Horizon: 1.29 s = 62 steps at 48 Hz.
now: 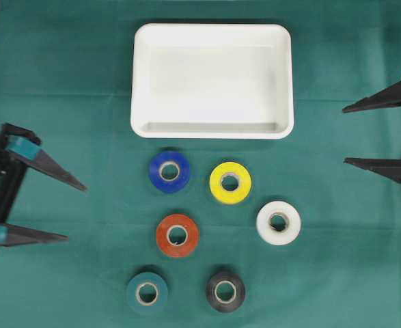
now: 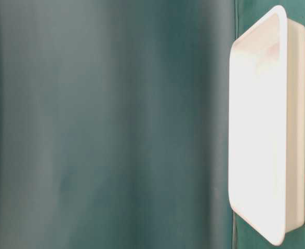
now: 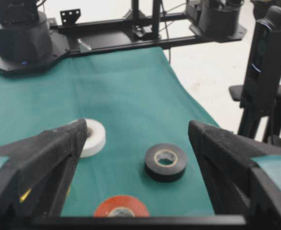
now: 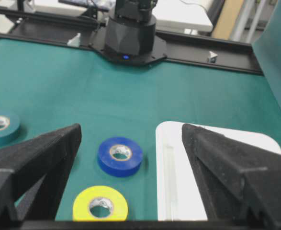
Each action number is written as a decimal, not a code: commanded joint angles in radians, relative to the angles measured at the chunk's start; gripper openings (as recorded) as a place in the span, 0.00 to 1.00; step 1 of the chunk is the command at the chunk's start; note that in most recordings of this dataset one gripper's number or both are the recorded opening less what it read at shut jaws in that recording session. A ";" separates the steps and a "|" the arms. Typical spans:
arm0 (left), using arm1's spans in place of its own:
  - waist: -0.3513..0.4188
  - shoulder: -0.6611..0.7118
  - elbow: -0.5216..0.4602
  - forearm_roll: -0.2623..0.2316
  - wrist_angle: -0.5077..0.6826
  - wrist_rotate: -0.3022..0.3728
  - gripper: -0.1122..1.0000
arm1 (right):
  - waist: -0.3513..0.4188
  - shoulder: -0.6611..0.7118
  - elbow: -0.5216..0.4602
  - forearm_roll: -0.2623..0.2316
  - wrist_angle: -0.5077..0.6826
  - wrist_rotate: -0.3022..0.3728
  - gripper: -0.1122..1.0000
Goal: Pick up the tape from a random location and place it into the white case.
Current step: 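Move the left gripper over the black tape roll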
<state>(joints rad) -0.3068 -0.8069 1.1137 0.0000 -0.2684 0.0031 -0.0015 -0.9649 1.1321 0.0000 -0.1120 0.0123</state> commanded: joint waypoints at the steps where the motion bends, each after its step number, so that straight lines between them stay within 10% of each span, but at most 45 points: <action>1: -0.003 0.067 -0.057 -0.002 -0.038 0.003 0.99 | -0.003 0.006 -0.025 0.003 -0.005 0.002 0.92; 42: -0.026 0.750 -0.716 0.005 0.049 0.075 0.99 | -0.003 0.008 -0.025 0.003 -0.005 0.003 0.92; 62: -0.025 0.784 -0.762 0.003 0.086 0.075 0.99 | -0.003 0.012 -0.023 0.003 -0.003 0.003 0.92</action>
<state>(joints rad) -0.3283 -0.0107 0.3774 0.0031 -0.1810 0.0782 -0.0031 -0.9603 1.1321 0.0000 -0.1120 0.0138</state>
